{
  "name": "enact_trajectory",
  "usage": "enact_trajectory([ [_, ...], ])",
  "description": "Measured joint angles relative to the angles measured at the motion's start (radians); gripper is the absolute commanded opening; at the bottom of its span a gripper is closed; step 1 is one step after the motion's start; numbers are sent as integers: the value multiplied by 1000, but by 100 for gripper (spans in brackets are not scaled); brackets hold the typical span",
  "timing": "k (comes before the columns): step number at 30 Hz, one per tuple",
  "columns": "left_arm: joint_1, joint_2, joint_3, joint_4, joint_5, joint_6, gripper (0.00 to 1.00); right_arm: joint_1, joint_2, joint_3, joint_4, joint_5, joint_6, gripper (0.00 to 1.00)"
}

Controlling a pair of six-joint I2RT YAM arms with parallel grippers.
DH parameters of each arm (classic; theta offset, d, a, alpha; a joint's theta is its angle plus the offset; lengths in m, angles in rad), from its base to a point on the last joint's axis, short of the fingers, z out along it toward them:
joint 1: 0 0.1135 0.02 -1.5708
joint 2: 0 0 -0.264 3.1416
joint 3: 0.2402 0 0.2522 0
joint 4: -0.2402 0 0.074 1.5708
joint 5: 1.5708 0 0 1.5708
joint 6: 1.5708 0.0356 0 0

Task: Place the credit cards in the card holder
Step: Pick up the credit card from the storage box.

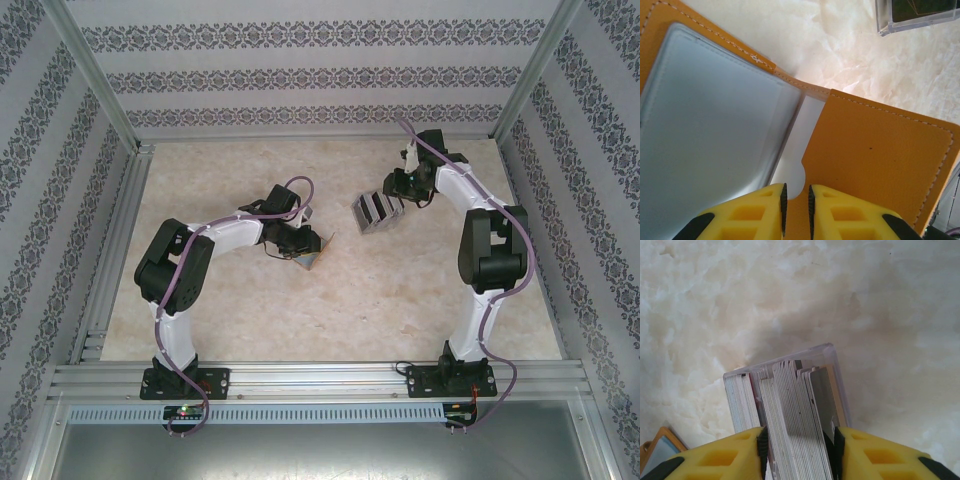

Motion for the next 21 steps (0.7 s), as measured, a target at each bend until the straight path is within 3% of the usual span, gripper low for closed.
enact_trajectory([
  [8,0,0,0,0,0,0,22,-17,-6,-17,3,-1,1,18],
  [21,0,0,0,0,0,0,22,-38,-32,-22,3,-1,-4,11],
])
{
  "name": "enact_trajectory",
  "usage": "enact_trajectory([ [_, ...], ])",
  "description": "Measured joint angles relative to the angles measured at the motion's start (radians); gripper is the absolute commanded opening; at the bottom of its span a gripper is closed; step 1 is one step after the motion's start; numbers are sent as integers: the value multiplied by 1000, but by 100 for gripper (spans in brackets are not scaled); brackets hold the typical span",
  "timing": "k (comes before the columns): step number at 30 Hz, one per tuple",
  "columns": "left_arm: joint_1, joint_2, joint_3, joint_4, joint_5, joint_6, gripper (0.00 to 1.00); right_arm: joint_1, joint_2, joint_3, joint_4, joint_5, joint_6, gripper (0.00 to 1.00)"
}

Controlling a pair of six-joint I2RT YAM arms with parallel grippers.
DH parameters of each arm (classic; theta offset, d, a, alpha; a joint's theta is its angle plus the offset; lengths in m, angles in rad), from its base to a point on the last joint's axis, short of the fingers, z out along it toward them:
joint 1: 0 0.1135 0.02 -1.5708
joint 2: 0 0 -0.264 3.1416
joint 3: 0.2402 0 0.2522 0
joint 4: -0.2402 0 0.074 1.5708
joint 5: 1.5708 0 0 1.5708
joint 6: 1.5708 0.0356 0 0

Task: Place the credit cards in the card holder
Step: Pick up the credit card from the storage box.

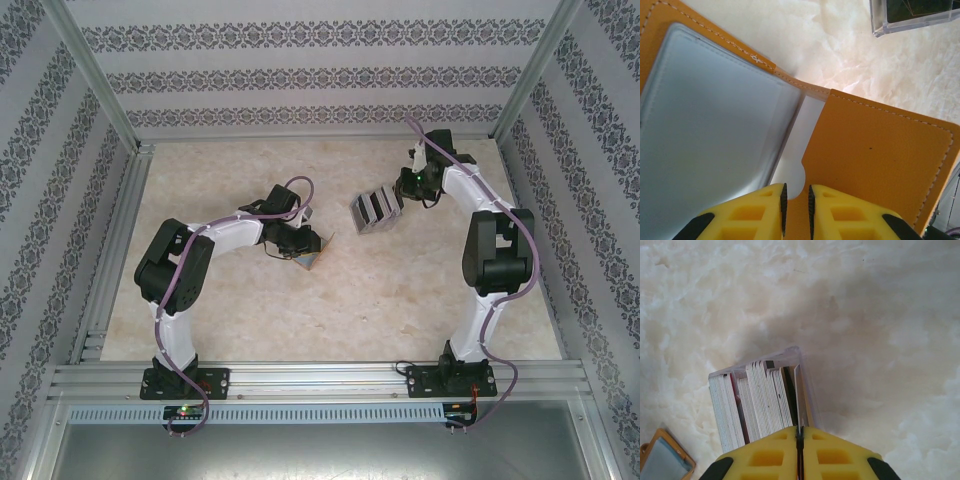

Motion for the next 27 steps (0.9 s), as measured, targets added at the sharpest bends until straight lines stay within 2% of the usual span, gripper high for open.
enact_trajectory([
  [14,0,0,0,0,0,0,22,-2,-24,-6,-4,2,-1,9],
  [27,0,0,0,0,0,0,22,-1,-151,-17,-18,14,-11,9],
])
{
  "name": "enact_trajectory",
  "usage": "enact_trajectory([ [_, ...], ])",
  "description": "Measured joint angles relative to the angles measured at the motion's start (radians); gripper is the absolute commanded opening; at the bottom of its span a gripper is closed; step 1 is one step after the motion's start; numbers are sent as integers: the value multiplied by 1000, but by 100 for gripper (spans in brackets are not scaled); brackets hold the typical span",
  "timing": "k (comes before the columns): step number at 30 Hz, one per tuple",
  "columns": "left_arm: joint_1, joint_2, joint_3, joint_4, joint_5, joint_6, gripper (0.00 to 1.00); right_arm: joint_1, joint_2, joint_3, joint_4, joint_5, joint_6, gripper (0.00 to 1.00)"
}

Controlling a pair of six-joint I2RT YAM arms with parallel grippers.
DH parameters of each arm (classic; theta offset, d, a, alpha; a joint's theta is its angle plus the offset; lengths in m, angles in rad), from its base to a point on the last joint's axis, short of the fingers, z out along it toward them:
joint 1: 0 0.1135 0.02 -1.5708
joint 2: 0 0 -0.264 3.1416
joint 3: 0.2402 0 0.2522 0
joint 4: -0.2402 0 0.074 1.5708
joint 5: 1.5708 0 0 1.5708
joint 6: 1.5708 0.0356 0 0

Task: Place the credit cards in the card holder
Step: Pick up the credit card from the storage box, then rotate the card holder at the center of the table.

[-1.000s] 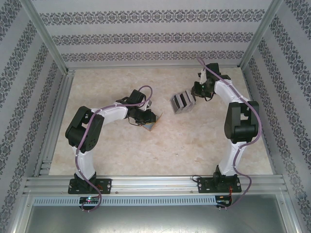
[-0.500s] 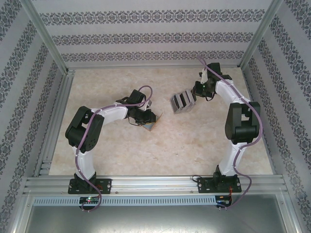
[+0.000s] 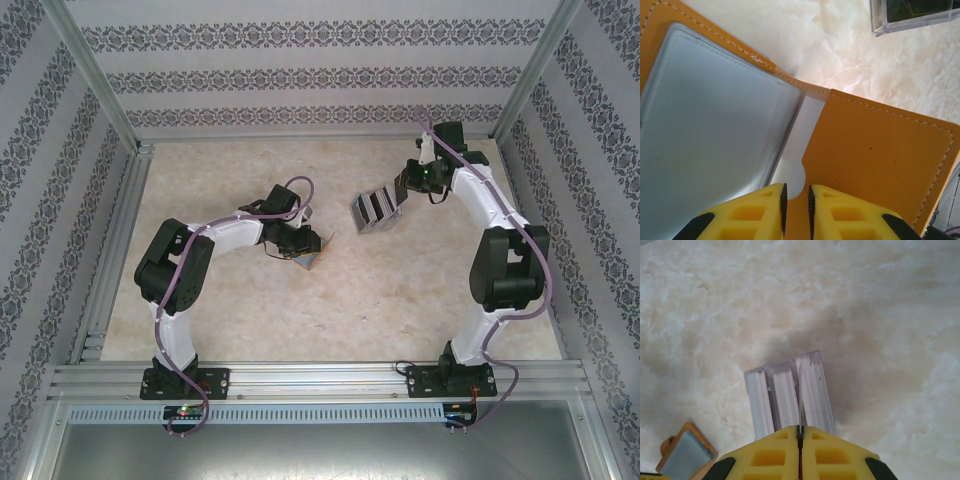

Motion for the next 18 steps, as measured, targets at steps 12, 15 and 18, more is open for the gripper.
enact_trajectory([
  [12,0,13,0,0,-5,-1,22,118,-177,-129,72,-135,85,9],
  [15,0,15,0,0,-12,-1,22,214,-164,-147,91,-159,111,9],
  [18,0,15,0,1,-13,-1,22,296,-128,-148,113,-171,133,9],
])
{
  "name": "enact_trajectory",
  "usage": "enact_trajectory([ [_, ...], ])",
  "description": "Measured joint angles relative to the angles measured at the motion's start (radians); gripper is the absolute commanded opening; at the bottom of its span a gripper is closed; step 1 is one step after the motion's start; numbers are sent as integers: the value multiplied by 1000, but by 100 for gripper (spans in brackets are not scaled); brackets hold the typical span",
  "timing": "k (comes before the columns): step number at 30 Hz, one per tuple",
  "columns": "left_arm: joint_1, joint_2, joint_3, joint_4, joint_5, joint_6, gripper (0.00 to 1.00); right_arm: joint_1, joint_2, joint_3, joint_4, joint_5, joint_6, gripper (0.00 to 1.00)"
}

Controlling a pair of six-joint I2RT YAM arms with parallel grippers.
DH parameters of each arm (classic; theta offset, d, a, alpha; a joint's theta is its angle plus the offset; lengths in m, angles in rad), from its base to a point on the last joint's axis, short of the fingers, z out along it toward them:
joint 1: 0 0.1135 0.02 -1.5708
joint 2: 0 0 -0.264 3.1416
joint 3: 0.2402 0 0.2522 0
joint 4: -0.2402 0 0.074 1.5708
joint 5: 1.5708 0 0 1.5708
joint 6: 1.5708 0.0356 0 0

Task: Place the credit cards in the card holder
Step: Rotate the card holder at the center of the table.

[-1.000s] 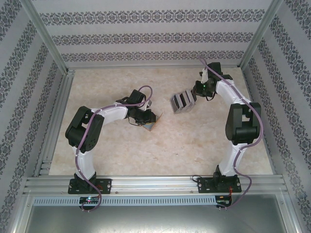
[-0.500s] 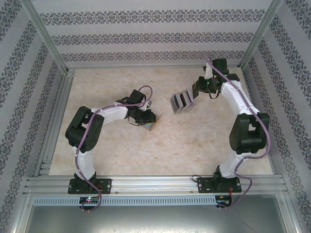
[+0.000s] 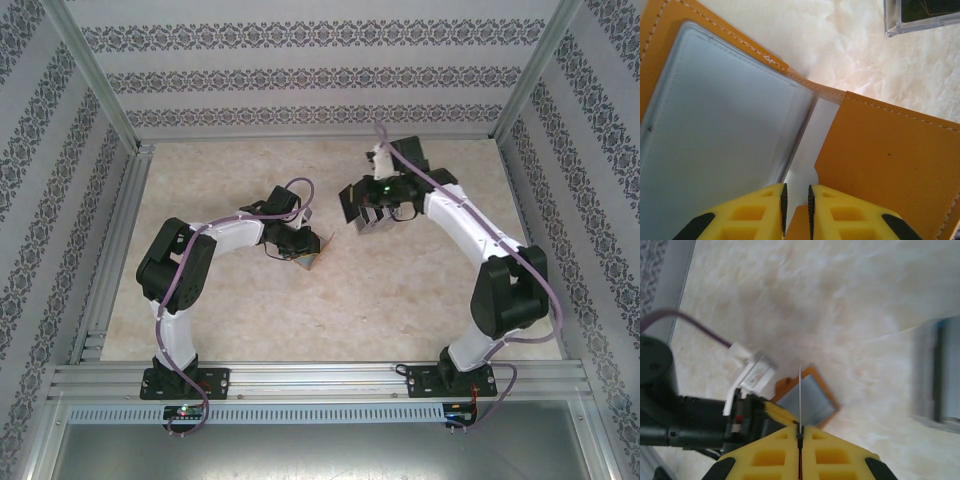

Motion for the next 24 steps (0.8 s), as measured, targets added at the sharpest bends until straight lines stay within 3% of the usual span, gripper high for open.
enact_trajectory([
  [8,0,0,0,1,-3,0,22,97,116,0,24,-8,28,9],
  [24,0,0,0,4,-11,0,21,97,152,-20,24,3,26,9],
])
